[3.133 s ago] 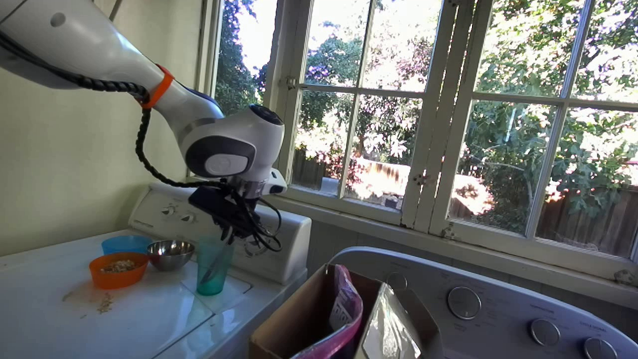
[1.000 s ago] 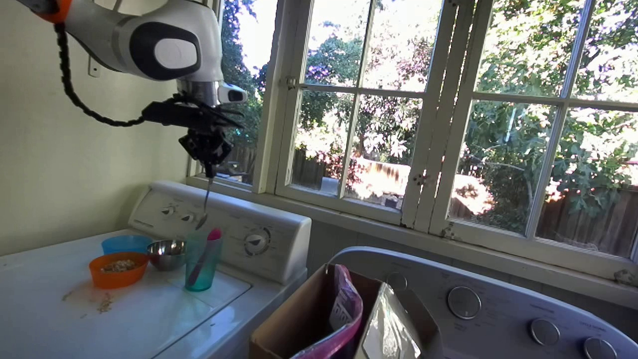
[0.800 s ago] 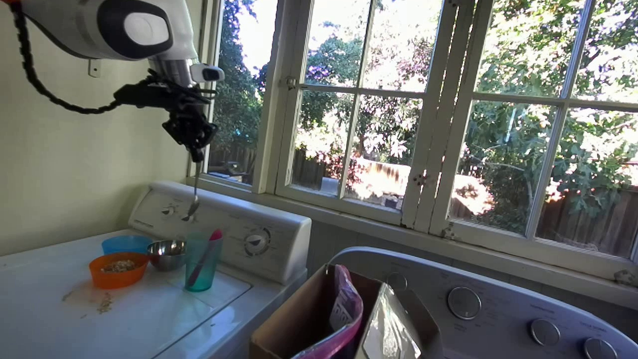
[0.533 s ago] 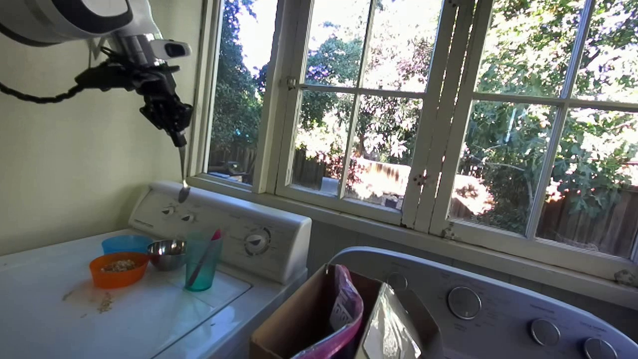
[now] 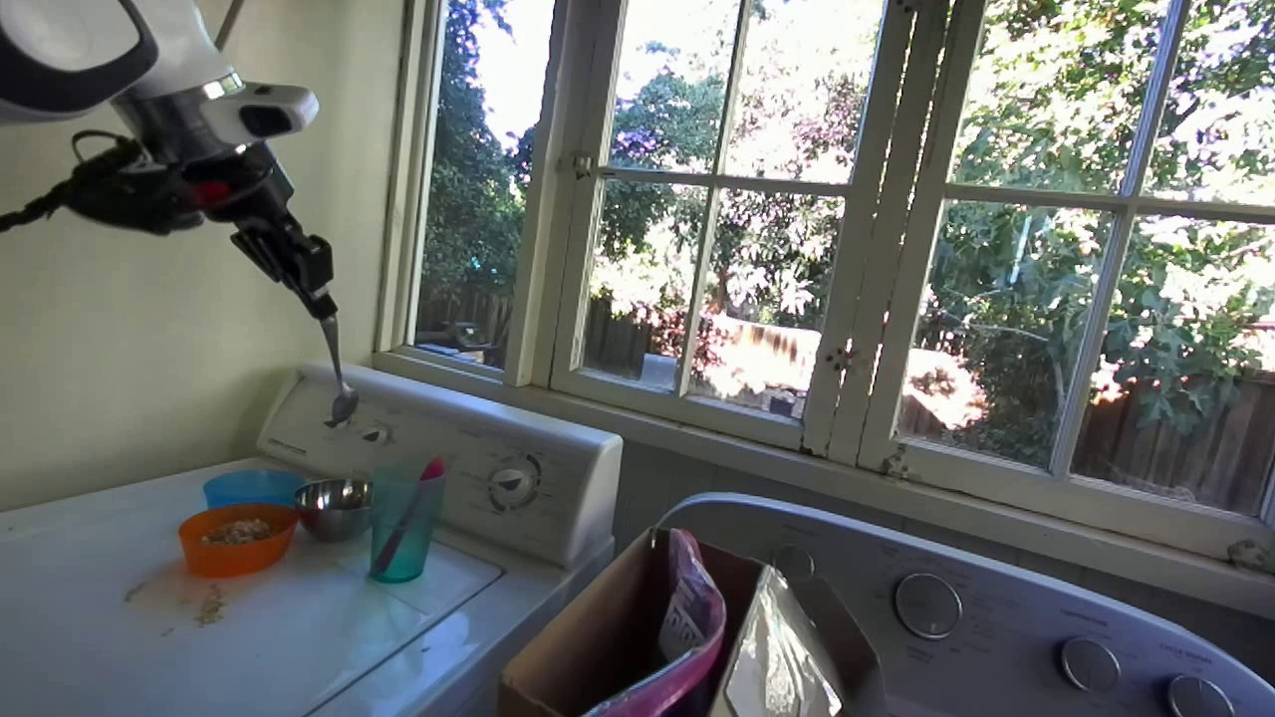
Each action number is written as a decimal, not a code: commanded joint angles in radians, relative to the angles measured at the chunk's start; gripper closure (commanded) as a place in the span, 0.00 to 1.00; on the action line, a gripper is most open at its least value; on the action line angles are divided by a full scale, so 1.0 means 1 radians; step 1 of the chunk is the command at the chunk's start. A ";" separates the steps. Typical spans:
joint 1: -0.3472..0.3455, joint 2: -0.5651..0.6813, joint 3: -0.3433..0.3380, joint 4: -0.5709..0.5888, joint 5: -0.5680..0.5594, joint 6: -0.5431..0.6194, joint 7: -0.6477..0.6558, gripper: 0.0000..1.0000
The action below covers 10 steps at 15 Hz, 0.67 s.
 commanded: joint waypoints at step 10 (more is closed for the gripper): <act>0.022 0.027 0.024 -0.221 0.156 0.275 0.159 0.99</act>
